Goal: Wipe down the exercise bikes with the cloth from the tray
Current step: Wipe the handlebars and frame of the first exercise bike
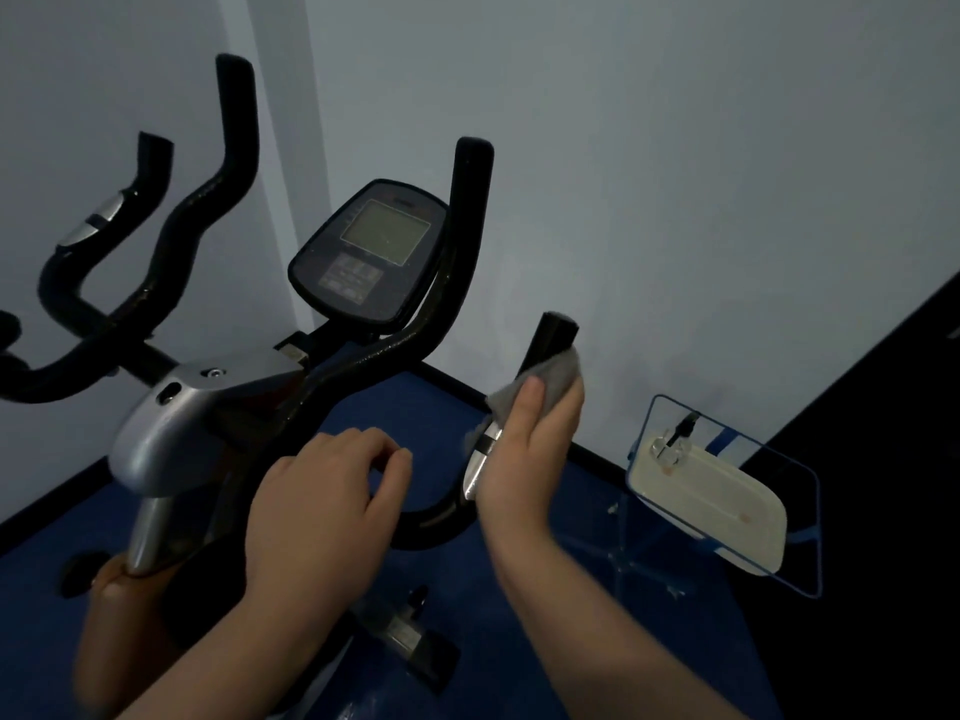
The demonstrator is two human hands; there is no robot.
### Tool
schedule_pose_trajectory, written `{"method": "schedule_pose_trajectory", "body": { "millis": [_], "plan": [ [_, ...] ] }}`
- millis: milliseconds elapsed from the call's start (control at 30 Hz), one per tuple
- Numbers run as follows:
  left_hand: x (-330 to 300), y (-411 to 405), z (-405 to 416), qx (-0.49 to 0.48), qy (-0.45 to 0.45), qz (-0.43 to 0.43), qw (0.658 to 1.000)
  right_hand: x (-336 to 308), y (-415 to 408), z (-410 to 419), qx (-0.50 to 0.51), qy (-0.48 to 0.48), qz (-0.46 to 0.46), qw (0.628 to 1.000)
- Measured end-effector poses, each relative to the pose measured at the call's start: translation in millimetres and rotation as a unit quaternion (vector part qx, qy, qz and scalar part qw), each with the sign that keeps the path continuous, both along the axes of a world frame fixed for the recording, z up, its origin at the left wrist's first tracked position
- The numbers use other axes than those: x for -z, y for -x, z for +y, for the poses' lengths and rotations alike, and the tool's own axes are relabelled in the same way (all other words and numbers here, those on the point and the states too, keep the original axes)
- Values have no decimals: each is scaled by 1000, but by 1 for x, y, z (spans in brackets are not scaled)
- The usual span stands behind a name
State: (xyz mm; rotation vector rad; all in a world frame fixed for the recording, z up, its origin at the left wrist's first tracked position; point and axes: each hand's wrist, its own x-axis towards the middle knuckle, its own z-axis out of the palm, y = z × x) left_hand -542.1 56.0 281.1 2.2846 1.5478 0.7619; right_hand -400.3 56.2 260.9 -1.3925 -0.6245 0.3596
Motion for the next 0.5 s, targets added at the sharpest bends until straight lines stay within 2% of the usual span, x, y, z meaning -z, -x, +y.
{"method": "schedule_pose_trajectory", "body": {
  "millis": [133, 200, 267, 367, 433, 500],
  "plan": [
    [-1, -2, 2, 2, -5, 14, 1000, -26, -24, 21, 3, 32, -97, 995],
    [0, -1, 2, -1, -9, 15, 1000, -35, -29, 26, 32, 19, -137, 990],
    [1, -1, 0, -7, -7, 2, 1000, -21, -16, 15, 47, 19, -160, 986],
    [2, -1, 1, -4, -15, -4, 1000, 4, 10, -11, -2, 24, -197, 980],
    [3, -1, 4, -4, -25, -8, 1000, 8, 2, -14, -27, 56, -338, 939],
    [4, -1, 4, -9, -35, -15, 999, -2, -22, -9, -58, 100, -475, 872]
  ]
}}
